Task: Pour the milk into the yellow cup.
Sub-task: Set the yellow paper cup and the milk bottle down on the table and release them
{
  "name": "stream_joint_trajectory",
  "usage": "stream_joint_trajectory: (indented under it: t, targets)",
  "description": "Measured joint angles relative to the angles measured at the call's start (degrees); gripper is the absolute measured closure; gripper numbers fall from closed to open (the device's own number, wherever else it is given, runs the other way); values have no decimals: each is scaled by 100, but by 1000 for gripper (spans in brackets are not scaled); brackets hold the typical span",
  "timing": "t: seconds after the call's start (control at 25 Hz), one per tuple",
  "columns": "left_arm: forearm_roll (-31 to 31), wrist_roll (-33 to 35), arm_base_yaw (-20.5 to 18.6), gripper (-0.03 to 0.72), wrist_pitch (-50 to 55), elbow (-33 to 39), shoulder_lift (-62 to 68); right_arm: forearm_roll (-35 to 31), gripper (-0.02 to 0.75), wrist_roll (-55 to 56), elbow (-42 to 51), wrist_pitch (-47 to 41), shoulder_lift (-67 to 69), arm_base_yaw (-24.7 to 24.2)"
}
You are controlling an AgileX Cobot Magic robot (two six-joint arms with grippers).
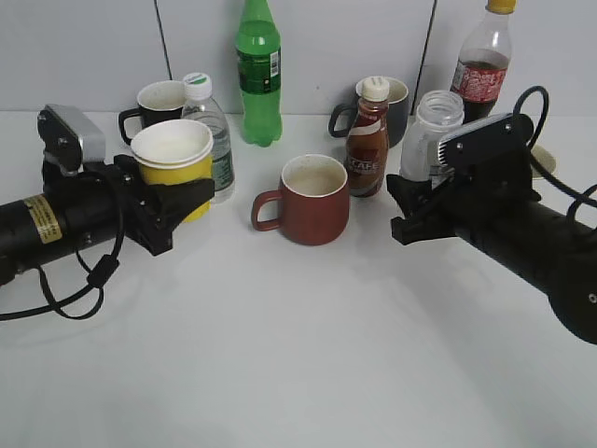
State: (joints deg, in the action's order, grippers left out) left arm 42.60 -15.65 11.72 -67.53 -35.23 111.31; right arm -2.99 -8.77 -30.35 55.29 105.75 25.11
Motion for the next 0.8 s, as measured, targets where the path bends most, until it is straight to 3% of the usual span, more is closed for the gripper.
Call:
stream_joint_trajectory:
  t: [0.36, 0.8]
  targets:
    - [-481, 258, -6, 305, -44, -48, 589, -167, 297, 76, 7, 858, 827, 0]
    - [-495, 264, -6, 305, -56, -546, 1396, -267, 300, 81, 7, 965, 954, 0]
